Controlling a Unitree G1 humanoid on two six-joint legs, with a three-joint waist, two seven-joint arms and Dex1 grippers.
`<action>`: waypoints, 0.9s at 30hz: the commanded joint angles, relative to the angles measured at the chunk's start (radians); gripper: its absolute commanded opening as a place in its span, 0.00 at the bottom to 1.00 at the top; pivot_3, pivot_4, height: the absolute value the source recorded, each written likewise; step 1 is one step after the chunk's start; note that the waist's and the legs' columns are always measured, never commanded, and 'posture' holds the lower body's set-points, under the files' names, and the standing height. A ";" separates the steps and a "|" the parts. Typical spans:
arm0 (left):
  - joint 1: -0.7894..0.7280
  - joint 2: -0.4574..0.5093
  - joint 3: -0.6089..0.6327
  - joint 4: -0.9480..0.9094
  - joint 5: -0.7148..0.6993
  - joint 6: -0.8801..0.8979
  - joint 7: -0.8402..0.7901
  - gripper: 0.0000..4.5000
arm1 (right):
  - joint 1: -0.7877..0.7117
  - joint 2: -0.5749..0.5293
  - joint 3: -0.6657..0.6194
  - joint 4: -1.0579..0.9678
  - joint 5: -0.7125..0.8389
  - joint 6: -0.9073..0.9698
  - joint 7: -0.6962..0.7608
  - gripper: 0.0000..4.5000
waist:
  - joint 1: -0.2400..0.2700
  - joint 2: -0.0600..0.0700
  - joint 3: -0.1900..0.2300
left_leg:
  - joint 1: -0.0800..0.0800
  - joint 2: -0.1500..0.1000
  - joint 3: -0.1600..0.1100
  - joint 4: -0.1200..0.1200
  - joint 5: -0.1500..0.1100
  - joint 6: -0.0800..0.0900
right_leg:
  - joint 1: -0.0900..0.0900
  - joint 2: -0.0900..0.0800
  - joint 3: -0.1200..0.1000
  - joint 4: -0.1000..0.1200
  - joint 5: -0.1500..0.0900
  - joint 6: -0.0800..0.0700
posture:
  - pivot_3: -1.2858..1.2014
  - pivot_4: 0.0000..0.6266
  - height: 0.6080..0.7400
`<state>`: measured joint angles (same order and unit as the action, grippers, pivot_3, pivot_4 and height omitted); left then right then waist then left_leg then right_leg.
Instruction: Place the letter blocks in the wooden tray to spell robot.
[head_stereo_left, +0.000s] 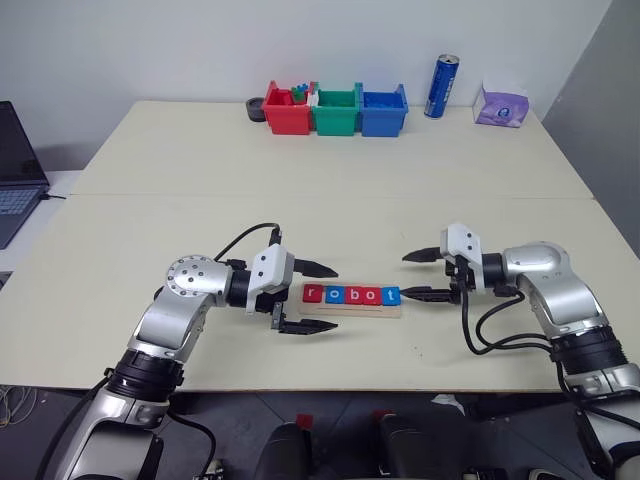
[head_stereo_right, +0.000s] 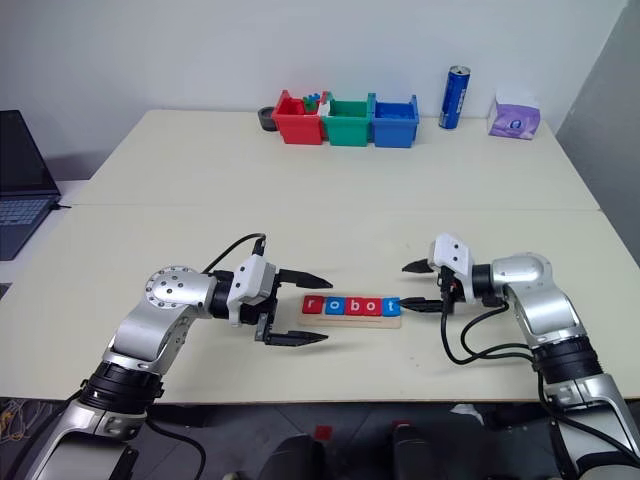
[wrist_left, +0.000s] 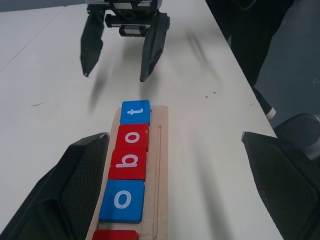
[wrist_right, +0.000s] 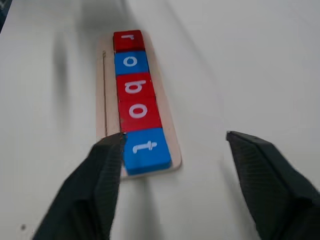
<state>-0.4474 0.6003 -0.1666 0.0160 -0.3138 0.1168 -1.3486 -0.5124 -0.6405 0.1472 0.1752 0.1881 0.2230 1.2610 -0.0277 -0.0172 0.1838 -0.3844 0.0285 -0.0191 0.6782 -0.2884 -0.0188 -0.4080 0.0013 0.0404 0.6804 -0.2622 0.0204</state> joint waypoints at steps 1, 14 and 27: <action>-0.023 -0.006 0.001 -0.003 -0.013 -0.019 -0.010 1.00 | 0.014 -0.013 -0.008 -0.039 0.009 -0.029 0.003 0.47 | 0.000 0.000 0.000 | 0.000 0.000 0.000 0.000 0.000 0.000 | 0.000 0.000 0.000 0.000 0.000 0.000 | 0.52 0.24 1.00; -0.028 -0.005 0.000 0.008 -0.010 -0.027 -0.026 1.00 | 0.037 0.008 0.038 0.008 -0.055 -0.129 -0.036 0.01 | -0.001 0.000 0.000 | 0.000 0.000 0.000 0.000 0.000 0.000 | 0.000 0.000 0.000 0.000 0.000 0.000 | 0.52 0.24 1.00; -0.022 -0.006 0.001 -0.002 -0.009 -0.026 -0.019 1.00 | 0.006 0.037 0.067 0.063 -0.079 -0.177 -0.047 0.01 | -0.001 0.000 0.000 | 0.000 0.000 0.000 0.000 0.000 0.000 | 0.000 0.000 0.000 0.000 0.000 0.000 | 0.52 0.24 1.00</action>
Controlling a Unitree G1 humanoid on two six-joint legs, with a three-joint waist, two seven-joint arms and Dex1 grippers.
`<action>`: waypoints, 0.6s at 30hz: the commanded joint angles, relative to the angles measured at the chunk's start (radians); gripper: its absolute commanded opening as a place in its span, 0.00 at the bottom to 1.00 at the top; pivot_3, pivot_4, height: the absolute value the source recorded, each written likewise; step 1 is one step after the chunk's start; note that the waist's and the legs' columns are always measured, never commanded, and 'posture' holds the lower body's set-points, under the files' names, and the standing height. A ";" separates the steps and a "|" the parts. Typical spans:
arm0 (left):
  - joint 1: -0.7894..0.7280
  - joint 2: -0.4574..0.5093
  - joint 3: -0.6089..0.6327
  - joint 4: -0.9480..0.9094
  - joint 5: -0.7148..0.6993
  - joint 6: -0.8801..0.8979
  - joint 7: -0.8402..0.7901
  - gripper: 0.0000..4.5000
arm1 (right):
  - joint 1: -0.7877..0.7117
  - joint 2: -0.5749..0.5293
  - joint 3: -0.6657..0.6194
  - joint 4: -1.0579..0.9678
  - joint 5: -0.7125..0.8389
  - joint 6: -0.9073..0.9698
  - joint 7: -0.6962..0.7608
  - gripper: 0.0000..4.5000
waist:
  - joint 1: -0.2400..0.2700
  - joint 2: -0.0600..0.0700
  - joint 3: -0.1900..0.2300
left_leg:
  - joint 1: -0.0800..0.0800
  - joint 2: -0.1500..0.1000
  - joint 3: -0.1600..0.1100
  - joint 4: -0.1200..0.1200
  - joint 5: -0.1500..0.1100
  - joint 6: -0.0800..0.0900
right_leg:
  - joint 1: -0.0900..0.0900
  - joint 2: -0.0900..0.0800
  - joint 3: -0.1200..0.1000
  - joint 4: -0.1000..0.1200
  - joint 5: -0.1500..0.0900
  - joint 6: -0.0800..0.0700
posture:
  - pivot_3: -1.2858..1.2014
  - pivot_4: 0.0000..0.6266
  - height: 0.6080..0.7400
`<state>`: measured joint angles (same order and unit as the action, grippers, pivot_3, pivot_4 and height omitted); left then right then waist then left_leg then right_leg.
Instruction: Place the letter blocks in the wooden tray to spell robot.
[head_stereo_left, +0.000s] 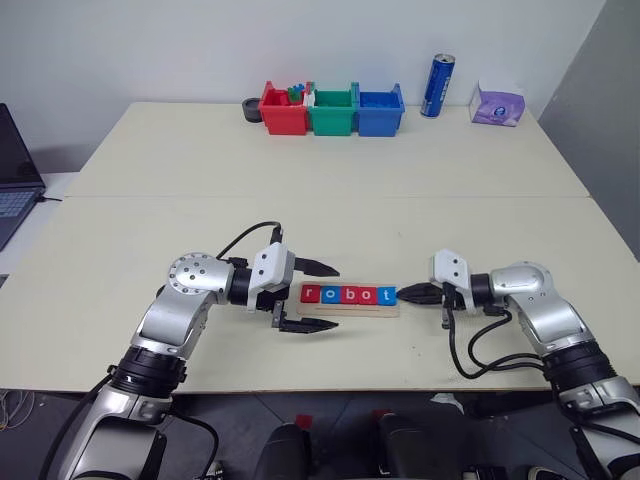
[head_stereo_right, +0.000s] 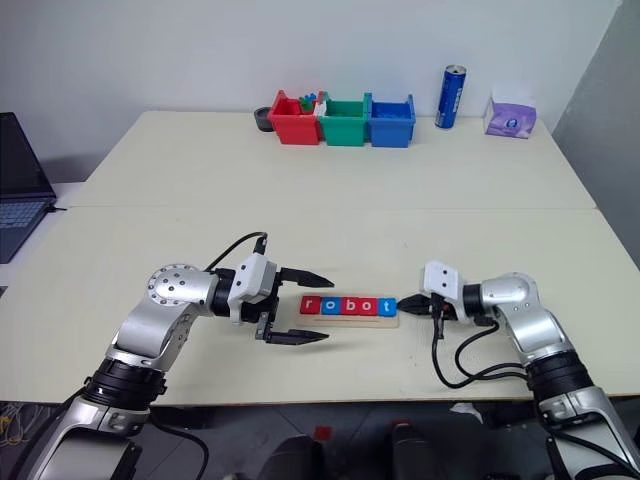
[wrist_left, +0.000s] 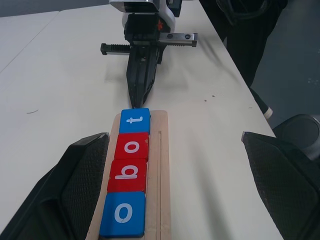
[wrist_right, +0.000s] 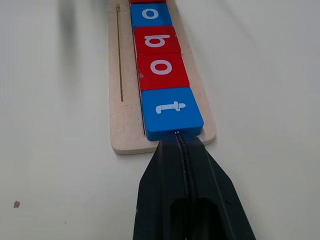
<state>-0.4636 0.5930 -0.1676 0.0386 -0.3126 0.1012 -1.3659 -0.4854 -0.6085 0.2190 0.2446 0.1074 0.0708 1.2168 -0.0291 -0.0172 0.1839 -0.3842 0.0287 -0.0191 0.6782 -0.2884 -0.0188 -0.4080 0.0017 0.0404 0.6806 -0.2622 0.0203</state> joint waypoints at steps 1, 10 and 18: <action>-0.005 0.002 0.003 -0.028 -0.011 -0.010 0.000 1.00 | -0.021 0.006 -0.005 -0.006 0.001 -0.025 -0.002 0.01 | 0.000 0.000 0.000 | 0.000 0.000 0.000 0.000 0.000 0.000 | 0.000 0.000 0.000 0.000 0.000 0.000 | 0.52 0.24 1.00; 0.002 0.004 0.005 -0.037 -0.011 -0.004 0.008 1.00 | -0.053 0.035 0.003 0.011 -0.008 -0.027 -0.001 0.01 | 0.000 0.000 0.000 | 0.000 0.000 0.000 0.000 0.000 0.000 | 0.000 0.000 0.000 0.000 0.000 0.000 | 0.52 0.24 1.00; -0.001 0.001 0.005 -0.034 -0.008 -0.007 0.014 1.00 | -0.055 0.043 0.014 0.015 -0.013 -0.040 0.001 0.01 | 0.000 0.000 0.000 | 0.000 0.000 0.000 0.000 0.000 0.000 | 0.000 0.000 0.000 0.000 0.000 0.000 | 0.52 0.24 1.00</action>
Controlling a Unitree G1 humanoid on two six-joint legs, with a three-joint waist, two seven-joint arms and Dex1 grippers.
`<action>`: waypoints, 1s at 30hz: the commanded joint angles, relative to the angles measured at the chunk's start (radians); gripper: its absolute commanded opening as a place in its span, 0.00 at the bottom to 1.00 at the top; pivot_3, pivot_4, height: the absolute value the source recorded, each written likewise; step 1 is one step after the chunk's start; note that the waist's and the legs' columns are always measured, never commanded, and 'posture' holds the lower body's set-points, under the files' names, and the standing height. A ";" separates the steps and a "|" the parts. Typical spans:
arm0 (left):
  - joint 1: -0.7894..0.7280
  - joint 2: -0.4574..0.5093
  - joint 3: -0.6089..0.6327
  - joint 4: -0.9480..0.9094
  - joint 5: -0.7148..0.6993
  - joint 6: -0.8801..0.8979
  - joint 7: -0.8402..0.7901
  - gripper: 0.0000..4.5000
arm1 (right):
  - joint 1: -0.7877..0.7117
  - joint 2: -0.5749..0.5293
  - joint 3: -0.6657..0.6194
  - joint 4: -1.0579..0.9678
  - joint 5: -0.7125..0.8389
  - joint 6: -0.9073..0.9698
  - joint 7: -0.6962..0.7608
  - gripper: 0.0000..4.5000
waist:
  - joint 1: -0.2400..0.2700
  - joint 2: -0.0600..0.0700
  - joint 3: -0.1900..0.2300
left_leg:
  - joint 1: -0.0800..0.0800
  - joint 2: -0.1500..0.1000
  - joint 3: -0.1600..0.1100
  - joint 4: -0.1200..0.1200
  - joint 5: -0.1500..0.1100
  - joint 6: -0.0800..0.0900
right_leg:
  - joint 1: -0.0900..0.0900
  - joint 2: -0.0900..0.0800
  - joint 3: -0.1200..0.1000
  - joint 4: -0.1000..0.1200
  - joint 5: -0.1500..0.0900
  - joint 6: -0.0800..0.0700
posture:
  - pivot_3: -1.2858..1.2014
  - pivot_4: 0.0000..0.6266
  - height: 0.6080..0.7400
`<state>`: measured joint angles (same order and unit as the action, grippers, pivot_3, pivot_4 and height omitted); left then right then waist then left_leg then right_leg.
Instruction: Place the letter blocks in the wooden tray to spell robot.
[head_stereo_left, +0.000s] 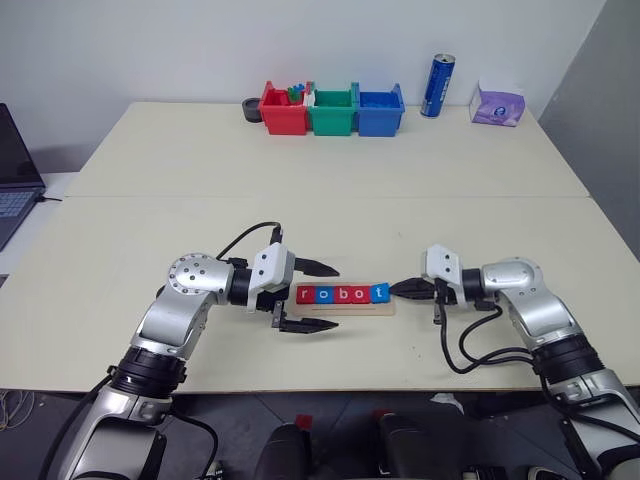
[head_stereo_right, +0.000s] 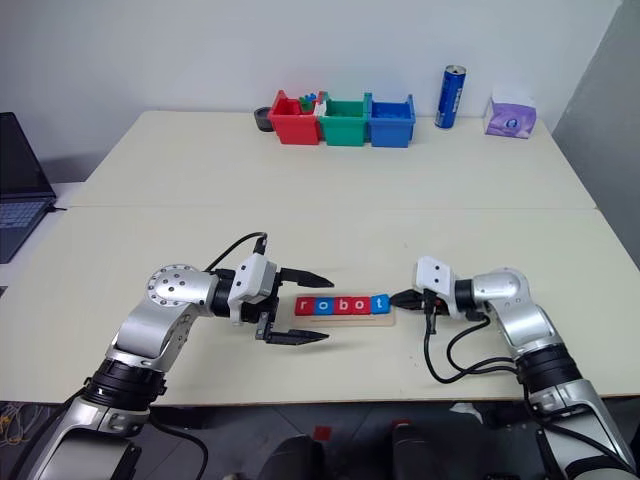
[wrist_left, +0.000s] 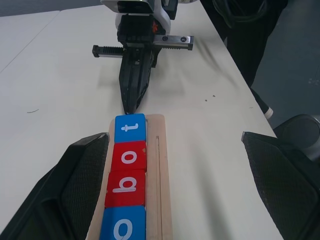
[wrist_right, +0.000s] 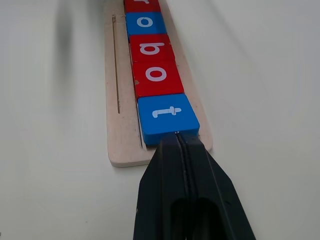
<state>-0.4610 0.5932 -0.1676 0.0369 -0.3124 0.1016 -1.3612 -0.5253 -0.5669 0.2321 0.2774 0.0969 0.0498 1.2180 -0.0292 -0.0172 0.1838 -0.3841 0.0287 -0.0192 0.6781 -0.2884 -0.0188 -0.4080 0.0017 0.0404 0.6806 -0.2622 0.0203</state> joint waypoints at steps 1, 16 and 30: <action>-0.004 0.000 0.004 -0.033 -0.008 -0.007 0.010 1.00 | -0.015 0.001 0.002 -0.018 -0.003 -0.020 0.000 0.01 | 0.000 0.000 0.000 | 0.000 0.000 0.000 0.000 0.000 0.000 | 0.000 0.000 0.000 0.000 0.000 0.000 | 0.52 0.24 1.00; -0.005 0.002 0.006 -0.028 -0.008 -0.011 0.020 1.00 | -0.042 -0.029 -0.013 -0.004 -0.011 -0.022 0.005 0.01 | 0.000 0.000 0.000 | 0.000 0.000 0.000 0.000 0.000 0.000 | 0.000 0.000 0.000 0.000 0.000 0.000 | 0.52 0.24 1.00; -0.021 0.001 0.004 -0.016 -0.009 -0.013 0.011 1.00 | 0.000 0.022 0.015 -0.084 0.018 0.067 -0.016 0.01 | 0.000 0.000 0.000 | 0.000 0.000 0.000 0.000 0.000 0.000 | 0.000 0.000 0.000 0.000 0.000 0.000 | 0.52 0.24 1.00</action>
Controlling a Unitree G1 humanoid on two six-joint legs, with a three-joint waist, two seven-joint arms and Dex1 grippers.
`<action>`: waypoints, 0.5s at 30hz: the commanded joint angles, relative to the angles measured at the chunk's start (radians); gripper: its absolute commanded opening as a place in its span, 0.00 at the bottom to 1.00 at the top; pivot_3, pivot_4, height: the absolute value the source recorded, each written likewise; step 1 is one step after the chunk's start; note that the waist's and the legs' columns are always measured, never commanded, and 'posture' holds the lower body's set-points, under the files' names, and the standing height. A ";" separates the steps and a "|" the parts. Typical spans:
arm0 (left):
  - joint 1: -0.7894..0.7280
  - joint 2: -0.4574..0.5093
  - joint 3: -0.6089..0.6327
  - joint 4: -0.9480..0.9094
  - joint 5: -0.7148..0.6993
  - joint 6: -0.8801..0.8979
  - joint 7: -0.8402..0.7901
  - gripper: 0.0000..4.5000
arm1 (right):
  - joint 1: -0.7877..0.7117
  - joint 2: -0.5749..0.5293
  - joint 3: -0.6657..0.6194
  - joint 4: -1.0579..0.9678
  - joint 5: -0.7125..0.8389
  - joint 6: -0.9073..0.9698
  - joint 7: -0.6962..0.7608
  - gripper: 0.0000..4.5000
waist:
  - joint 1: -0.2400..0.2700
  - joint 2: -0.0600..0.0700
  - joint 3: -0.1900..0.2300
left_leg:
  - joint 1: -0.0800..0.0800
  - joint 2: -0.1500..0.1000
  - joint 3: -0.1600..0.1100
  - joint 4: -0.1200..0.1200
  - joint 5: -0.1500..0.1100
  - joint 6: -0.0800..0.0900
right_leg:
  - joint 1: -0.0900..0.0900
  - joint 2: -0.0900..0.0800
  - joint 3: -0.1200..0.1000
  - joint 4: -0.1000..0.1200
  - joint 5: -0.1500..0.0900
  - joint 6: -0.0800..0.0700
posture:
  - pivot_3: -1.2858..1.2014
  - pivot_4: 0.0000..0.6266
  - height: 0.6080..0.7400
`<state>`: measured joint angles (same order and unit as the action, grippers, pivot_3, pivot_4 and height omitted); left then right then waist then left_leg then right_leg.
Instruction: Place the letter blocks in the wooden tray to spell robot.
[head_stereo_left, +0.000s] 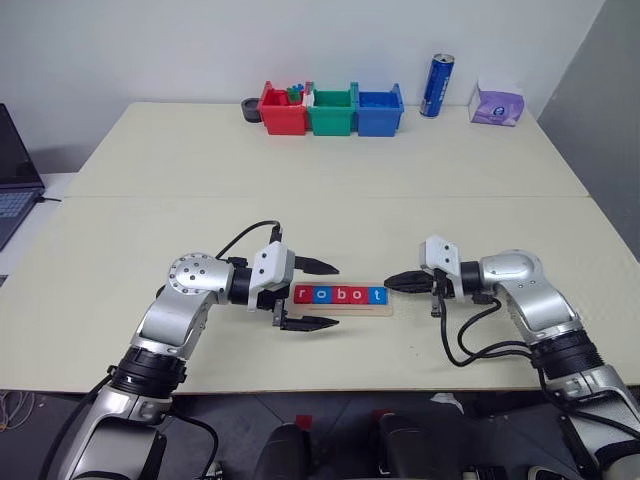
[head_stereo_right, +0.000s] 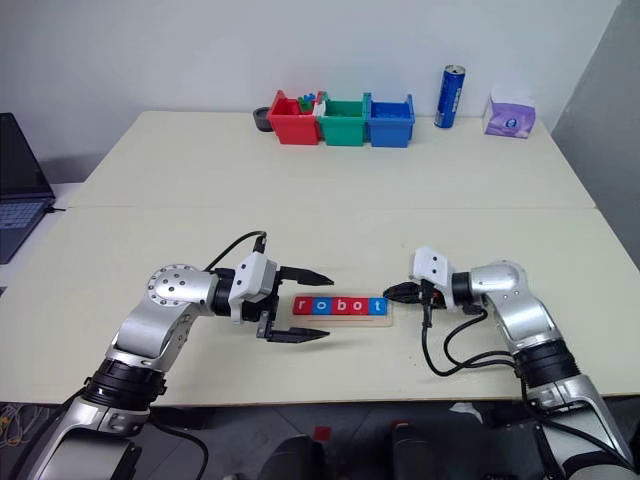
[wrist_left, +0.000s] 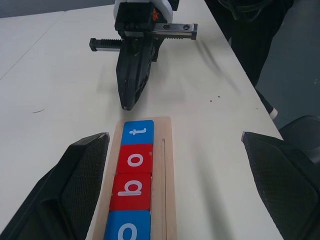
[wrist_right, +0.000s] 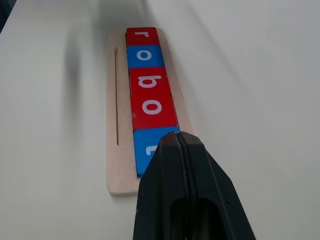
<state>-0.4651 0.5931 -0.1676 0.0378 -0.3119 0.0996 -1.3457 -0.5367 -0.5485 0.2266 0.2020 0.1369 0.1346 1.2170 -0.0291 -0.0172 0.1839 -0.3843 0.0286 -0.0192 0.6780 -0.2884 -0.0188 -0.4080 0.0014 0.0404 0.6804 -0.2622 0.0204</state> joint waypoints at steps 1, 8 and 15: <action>-0.017 0.002 0.004 -0.018 -0.010 -0.010 -0.006 1.00 | 0.015 0.003 0.029 0.001 -0.034 -0.026 -0.018 0.01 | 0.000 0.000 0.000 | 0.000 0.000 0.000 0.000 0.000 0.000 | 0.000 0.000 0.000 0.000 0.000 0.000 | 0.52 0.24 1.00; -0.017 0.008 0.006 -0.019 -0.009 -0.009 -0.009 1.00 | 0.016 0.004 0.029 0.039 -0.042 -0.044 -0.033 0.01 | 0.000 0.000 0.000 | 0.000 0.000 0.000 0.000 0.000 0.000 | 0.000 0.000 0.000 0.000 0.000 0.000 | 0.52 0.24 1.00; -0.010 0.013 0.012 -0.021 -0.012 -0.008 -0.009 1.00 | 0.026 -0.007 -0.017 -0.104 0.039 0.044 -0.030 0.01 | 0.000 0.000 0.000 | 0.000 0.000 0.000 0.000 0.000 0.000 | 0.000 0.000 0.000 0.000 0.000 0.000 | 0.52 0.24 1.00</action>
<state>-0.4665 0.5946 -0.1676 0.0381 -0.3119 0.0999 -1.3499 -0.5093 -0.5425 0.2504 0.1801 0.1288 0.1542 1.1797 -0.0291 -0.0172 0.1839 -0.3843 0.0288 -0.0194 0.6780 -0.2884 -0.0188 -0.4081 0.0015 0.0403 0.6806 -0.2622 0.0203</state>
